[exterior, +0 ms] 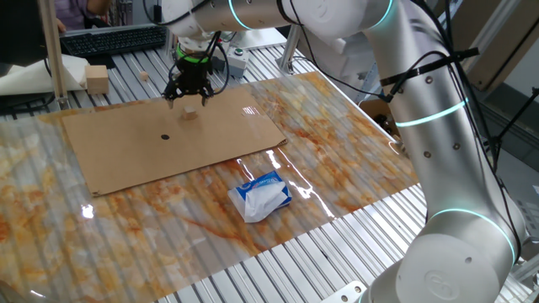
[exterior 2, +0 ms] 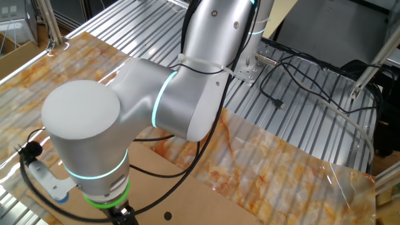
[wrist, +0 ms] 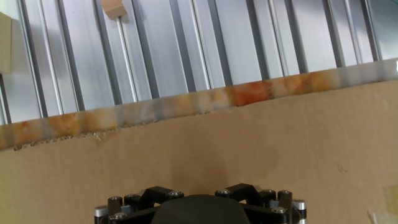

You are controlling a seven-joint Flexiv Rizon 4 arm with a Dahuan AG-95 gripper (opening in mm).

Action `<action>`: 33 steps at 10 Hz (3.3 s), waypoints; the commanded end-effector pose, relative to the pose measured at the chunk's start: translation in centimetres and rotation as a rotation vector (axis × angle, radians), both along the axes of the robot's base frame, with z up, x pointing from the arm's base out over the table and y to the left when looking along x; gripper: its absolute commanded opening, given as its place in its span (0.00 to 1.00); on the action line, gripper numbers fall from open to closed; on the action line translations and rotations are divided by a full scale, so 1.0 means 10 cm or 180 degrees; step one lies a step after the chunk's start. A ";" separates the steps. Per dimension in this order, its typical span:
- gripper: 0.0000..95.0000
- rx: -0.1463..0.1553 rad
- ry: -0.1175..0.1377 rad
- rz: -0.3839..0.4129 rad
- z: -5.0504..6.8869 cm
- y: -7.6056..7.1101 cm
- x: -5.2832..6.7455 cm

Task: Grab the block and place it at the designated location

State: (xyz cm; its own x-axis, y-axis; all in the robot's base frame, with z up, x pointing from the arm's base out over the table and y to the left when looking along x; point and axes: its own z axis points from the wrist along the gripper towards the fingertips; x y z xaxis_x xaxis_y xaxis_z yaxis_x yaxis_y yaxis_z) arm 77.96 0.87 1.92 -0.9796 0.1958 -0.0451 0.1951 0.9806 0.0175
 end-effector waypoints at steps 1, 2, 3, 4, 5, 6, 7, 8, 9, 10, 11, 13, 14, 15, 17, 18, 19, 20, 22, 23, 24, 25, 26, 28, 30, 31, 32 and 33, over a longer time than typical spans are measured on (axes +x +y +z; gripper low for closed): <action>0.80 0.0007 -0.0002 -0.0004 -0.02 0.00 -0.01; 0.80 0.0007 -0.0005 -0.0010 -0.02 0.00 -0.02; 0.80 0.0009 -0.0010 -0.0008 -0.05 0.00 -0.04; 0.80 0.0011 -0.0012 0.0005 -0.06 -0.01 -0.04; 0.60 0.0013 -0.0013 0.0019 -0.06 -0.01 -0.04; 0.60 0.0015 -0.0012 0.0024 -0.07 -0.01 -0.05; 0.40 0.0019 -0.0012 0.0026 -0.07 -0.01 -0.05; 0.40 0.0024 -0.0014 0.0030 -0.07 -0.01 -0.05; 0.20 0.0035 -0.0014 0.0032 -0.08 -0.01 -0.05; 0.20 0.0044 -0.0013 0.0027 -0.08 -0.01 -0.06; 0.20 0.0054 -0.0012 0.0024 -0.08 -0.01 -0.06; 0.20 0.0054 -0.0012 0.0019 -0.08 0.00 -0.07; 0.00 0.0049 -0.0015 0.0035 -0.06 0.01 -0.08; 0.00 0.0052 -0.0014 0.0042 -0.05 0.02 -0.08; 0.00 0.0052 -0.0015 0.0039 -0.05 0.02 -0.10; 0.00 0.0051 -0.0016 0.0043 -0.05 0.03 -0.11; 0.00 0.0049 -0.0018 0.0049 -0.05 0.03 -0.12; 0.00 0.0047 -0.0025 0.0058 -0.05 0.03 -0.13; 0.00 0.0039 -0.0030 0.0064 -0.03 0.06 -0.14; 0.00 0.0039 -0.0027 0.0066 -0.02 0.06 -0.15; 0.00 0.0038 -0.0028 0.0070 -0.02 0.06 -0.15; 0.00 0.0034 -0.0028 0.0078 -0.02 0.06 -0.15; 0.00 0.0032 -0.0029 0.0080 -0.02 0.06 -0.15; 0.00 0.0031 -0.0019 0.0068 0.01 0.09 -0.17; 0.00 0.0027 -0.0007 0.0058 0.05 0.13 -0.20; 0.00 0.0025 -0.0006 0.0061 0.06 0.14 -0.21; 0.00 0.0021 -0.0002 0.0062 0.09 0.16 -0.22; 0.00 0.0026 0.0012 0.0052 0.10 0.17 -0.24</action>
